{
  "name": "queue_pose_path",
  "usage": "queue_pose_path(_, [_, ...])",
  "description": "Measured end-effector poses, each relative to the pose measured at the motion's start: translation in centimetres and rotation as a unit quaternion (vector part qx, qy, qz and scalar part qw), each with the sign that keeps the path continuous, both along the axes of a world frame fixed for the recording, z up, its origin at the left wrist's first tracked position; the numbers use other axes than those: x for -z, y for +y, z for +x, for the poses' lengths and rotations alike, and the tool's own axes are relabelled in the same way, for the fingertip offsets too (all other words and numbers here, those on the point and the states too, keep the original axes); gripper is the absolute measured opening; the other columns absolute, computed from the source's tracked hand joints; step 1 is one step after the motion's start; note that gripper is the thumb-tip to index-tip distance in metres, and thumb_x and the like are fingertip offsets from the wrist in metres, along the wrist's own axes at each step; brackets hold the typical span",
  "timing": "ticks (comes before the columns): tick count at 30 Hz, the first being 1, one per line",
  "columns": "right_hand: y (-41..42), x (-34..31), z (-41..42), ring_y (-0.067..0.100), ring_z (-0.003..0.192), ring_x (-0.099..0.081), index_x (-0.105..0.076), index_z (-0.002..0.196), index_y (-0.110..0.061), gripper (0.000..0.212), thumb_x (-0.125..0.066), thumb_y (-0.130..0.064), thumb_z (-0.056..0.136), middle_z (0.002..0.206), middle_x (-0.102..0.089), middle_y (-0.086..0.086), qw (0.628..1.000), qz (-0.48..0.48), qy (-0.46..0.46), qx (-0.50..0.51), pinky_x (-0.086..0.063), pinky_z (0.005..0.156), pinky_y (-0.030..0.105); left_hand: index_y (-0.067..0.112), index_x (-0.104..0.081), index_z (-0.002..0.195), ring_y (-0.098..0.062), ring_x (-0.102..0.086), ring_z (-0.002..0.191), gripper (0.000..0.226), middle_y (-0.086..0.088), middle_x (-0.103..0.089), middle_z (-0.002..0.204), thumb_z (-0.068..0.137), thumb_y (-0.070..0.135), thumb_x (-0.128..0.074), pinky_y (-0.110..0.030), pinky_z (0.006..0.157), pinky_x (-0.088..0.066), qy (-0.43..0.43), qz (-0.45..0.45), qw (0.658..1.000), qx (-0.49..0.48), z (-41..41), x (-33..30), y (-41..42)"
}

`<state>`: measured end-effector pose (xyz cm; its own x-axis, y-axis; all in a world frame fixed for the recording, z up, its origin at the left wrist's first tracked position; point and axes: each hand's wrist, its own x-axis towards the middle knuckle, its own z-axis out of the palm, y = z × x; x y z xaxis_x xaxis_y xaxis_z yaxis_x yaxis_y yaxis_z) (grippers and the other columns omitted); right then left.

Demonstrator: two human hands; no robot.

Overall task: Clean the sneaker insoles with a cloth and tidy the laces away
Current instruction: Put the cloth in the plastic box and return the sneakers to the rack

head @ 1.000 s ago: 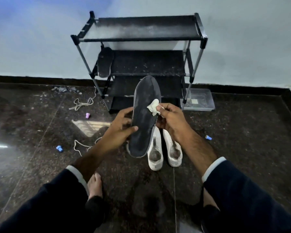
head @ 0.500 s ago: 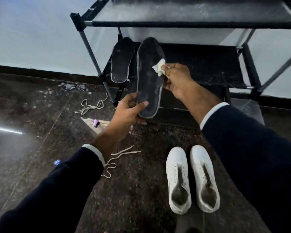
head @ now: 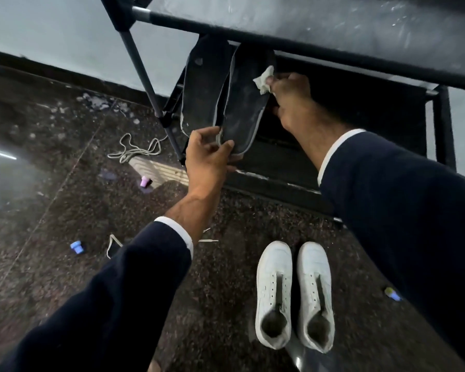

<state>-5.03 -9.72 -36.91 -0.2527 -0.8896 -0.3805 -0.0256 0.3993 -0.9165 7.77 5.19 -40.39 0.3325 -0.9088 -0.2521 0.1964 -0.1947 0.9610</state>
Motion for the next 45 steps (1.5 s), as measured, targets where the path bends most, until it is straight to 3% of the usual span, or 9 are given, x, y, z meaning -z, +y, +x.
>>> queue_pose_path(7, [0.6, 0.4, 0.3, 0.020, 0.085, -0.070, -0.058, 0.065, -0.023, 0.033, -0.066, -0.016, 0.096, 0.072, -0.063, -0.003, 0.999, 0.004, 0.046, 0.013, -0.060, 0.091, 0.044, 0.015, -0.050, 0.117, -0.015, -0.068, 0.061, 0.032, -0.005, -0.067, 0.083, 0.094, 0.002, -0.067, -0.020, 0.046, -0.045, -0.041, -0.001, 0.999, -0.012, -0.2, -0.1, -0.7])
queue_pose_path(13, [1.9, -1.0, 0.0, -0.011, 0.043, -0.053, -0.058, 0.062, -0.024, 0.036, -0.063, -0.019, 0.098, 0.061, -0.059, -0.012, 0.993, -0.023, 0.114, -0.028, -0.042, 0.055, 0.008, 0.014, -0.045, 0.121, -0.019, -0.064, 0.065, 0.041, -0.006, -0.058, 0.088, 0.091, 0.001, -0.071, -0.023, 0.049, -0.045, -0.003, 0.005, 0.999, -0.045, -0.5, -0.3, 0.1])
queue_pose_path(19, [7.1, -3.4, -3.4, 0.005, 0.068, -0.060, -0.065, 0.085, -0.019, 0.010, -0.067, -0.015, 0.093, 0.079, -0.066, -0.003, 0.999, 0.005, 0.034, -0.003, -0.048, 0.065, 0.024, 0.035, -0.054, 0.121, -0.030, -0.062, 0.082, 0.038, -0.012, -0.056, 0.109, 0.089, 0.031, -0.074, -0.047, 0.070, -0.056, -0.086, 0.034, 0.994, -0.054, -1.2, -1.8, 3.9])
queue_pose_path(23, [15.1, -5.5, -6.7, 0.009, 0.070, -0.062, -0.064, 0.087, -0.020, 0.016, -0.064, -0.007, 0.097, 0.083, -0.068, 0.000, 0.994, 0.056, -0.096, -0.017, -0.049, 0.060, 0.020, 0.016, -0.057, 0.119, -0.006, -0.060, 0.063, 0.019, -0.004, -0.061, 0.098, 0.101, 0.013, -0.060, -0.022, 0.052, -0.047, -0.049, 0.099, 0.993, 0.031, -4.5, -4.6, 7.9])
queue_pose_path(28, [26.4, -6.9, -12.5, 0.022, 0.087, -0.070, -0.069, 0.100, -0.010, 0.008, -0.070, -0.005, 0.093, 0.099, -0.075, 0.014, 0.989, 0.085, -0.117, -0.016, -0.060, 0.083, 0.039, 0.017, -0.058, 0.117, -0.020, -0.072, 0.079, 0.014, -0.008, -0.073, 0.108, 0.104, 0.019, -0.053, -0.030, 0.060, -0.054, -0.012, 0.160, 0.971, 0.178, -12.0, -8.9, 13.0])
queue_pose_path(31, [31.9, -8.6, -17.5, 0.020, 0.086, -0.074, -0.069, 0.100, -0.011, 0.011, -0.073, -0.008, 0.091, 0.097, -0.076, 0.013, 0.985, 0.110, -0.130, 0.008, -0.061, 0.074, 0.032, 0.014, -0.061, 0.122, -0.028, -0.072, 0.099, 0.021, -0.012, -0.072, 0.115, 0.103, 0.023, -0.056, -0.035, 0.071, -0.058, -0.027, 0.185, 0.961, 0.205, -17.0, -11.0, 15.9])
queue_pose_path(35, [36.6, -10.5, -24.6, 0.010, 0.073, -0.071, -0.066, 0.098, -0.007, 0.007, -0.070, -0.003, 0.093, 0.087, -0.072, 0.008, 0.979, 0.127, -0.153, 0.043, -0.058, 0.064, 0.024, 0.008, -0.065, 0.120, -0.013, -0.068, 0.086, 0.020, -0.011, -0.071, 0.106, 0.101, 0.011, -0.060, -0.022, 0.060, -0.054, -0.072, 0.183, 0.947, 0.253, -23.9, -14.2, 18.8])
queue_pose_path(39, [39.7, -11.8, -31.2, 0.022, 0.087, -0.069, -0.070, 0.100, -0.011, 0.006, -0.068, -0.008, 0.095, 0.096, -0.072, 0.013, 0.976, 0.134, -0.167, 0.048, -0.060, 0.078, 0.040, 0.004, -0.066, 0.115, 0.001, -0.068, 0.076, 0.017, -0.003, -0.069, 0.095, 0.098, 0.006, -0.063, -0.022, 0.061, -0.057, -0.114, 0.183, 0.934, 0.286, -30.2, -16.5, 20.6])
queue_pose_path(45, [40.9, -13.2, -40.7, 0.005, 0.080, -0.068, -0.072, 0.105, -0.022, 0.015, -0.073, -0.015, 0.092, 0.090, -0.075, -0.008, 0.980, 0.138, -0.141, 0.022, -0.054, 0.065, 0.019, 0.013, -0.068, 0.109, -0.010, -0.072, 0.082, 0.016, 0.001, -0.070, 0.096, 0.095, 0.005, -0.068, -0.026, 0.060, -0.059, -0.112, 0.181, 0.931, 0.297, -38.0, -17.9, 21.0])
